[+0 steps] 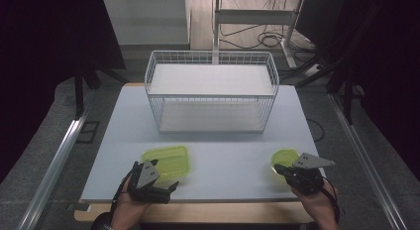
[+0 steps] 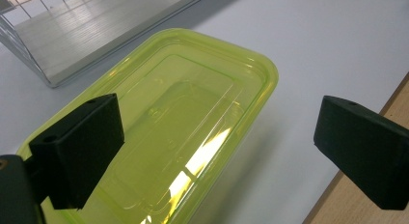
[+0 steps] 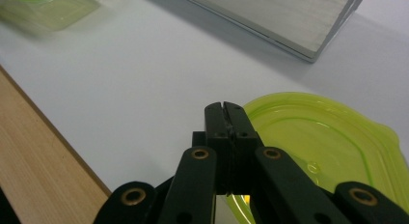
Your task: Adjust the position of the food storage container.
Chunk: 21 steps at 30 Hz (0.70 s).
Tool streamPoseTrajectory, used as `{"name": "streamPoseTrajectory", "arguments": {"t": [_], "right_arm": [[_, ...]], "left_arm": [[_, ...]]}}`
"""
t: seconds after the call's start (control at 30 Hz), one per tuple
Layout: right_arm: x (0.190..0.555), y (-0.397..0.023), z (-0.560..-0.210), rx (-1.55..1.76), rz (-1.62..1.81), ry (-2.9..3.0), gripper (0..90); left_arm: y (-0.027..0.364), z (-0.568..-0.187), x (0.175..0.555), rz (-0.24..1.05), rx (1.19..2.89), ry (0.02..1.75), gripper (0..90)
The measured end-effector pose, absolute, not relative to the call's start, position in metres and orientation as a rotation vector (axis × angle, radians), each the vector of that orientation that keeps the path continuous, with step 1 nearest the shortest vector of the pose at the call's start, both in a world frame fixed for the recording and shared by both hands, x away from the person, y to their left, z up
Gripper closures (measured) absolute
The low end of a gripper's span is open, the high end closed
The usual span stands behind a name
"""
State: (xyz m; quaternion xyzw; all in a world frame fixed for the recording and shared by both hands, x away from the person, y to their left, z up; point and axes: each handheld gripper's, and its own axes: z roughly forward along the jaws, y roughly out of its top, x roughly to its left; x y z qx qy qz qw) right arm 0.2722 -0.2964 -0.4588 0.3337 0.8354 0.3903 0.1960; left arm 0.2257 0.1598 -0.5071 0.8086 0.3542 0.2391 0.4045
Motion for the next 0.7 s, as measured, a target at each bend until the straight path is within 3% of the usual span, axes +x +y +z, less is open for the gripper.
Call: {"name": "streamPoseTrajectory", "arguments": {"t": [0.7], "right_arm": [[0.283,-0.291,-0.472,0.947,1.084,2.440,89.1]], "left_arm": [[0.158,-0.508,0.226,0.598,2.056,0.893,3.3]]}}
